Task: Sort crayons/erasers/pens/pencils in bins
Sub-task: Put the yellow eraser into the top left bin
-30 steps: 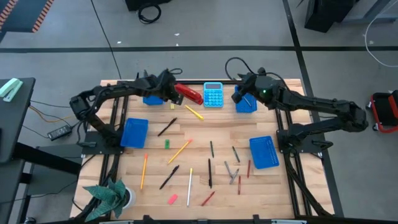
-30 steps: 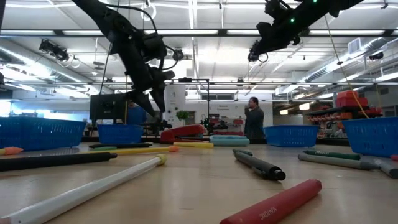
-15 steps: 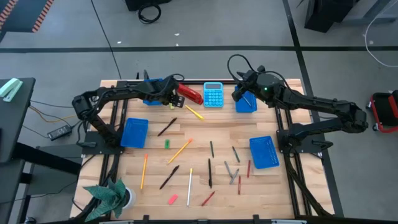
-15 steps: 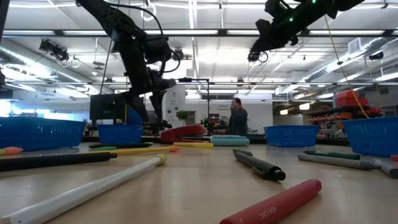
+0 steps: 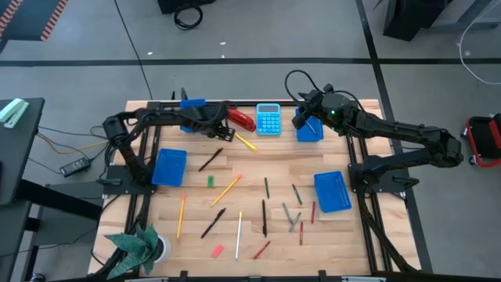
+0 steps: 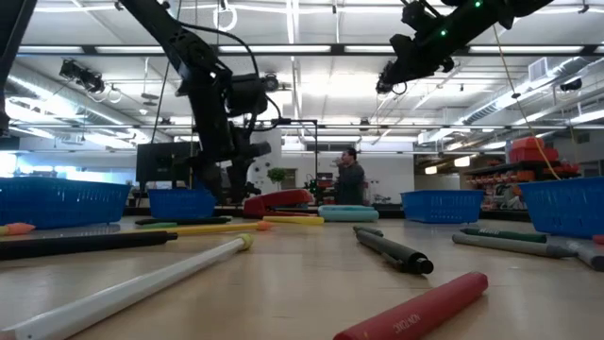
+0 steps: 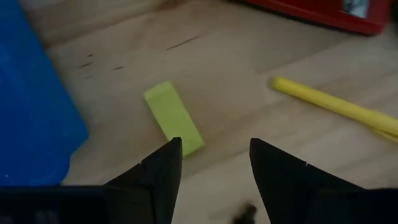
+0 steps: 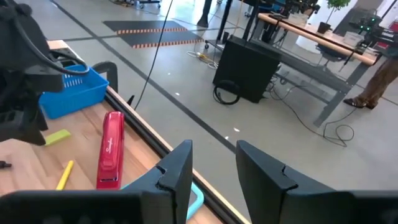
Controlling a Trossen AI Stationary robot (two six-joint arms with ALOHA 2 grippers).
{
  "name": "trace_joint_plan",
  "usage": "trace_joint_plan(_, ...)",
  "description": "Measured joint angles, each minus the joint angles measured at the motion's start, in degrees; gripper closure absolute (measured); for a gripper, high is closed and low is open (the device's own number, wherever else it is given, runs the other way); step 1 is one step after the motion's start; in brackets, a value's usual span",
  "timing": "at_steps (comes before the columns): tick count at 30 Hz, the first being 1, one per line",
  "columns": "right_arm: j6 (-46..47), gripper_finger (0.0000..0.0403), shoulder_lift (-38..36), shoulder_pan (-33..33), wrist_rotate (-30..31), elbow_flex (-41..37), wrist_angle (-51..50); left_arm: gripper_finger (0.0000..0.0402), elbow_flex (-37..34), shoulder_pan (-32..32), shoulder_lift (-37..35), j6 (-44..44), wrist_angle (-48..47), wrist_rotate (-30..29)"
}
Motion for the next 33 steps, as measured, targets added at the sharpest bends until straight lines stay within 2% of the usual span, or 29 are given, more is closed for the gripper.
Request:
trace_joint_plan(14,-0.1,0.0274,0.0,0.0,0.0,0.0,0.0,0.0207,0.2,2.3,6.0,0.7,1.8,-0.9)
trace_joint_plan(23,-0.6,0.0274,0.0,0.0,0.0,0.0,0.0,0.0209,0.1,2.4,6.2,3.5,2.8,-2.3)
trace_joint_plan(27,-0.8,0.0274,0.0,0.0,0.0,0.0,0.0,0.0226,0.1,1.5,6.3,6.6,3.3,-2.8)
trace_joint_plan(33,-0.8,0.0274,0.0,0.0,0.0,0.0,0.0,0.0279,0.1,1.3,6.3,8.2,3.7,-2.6)
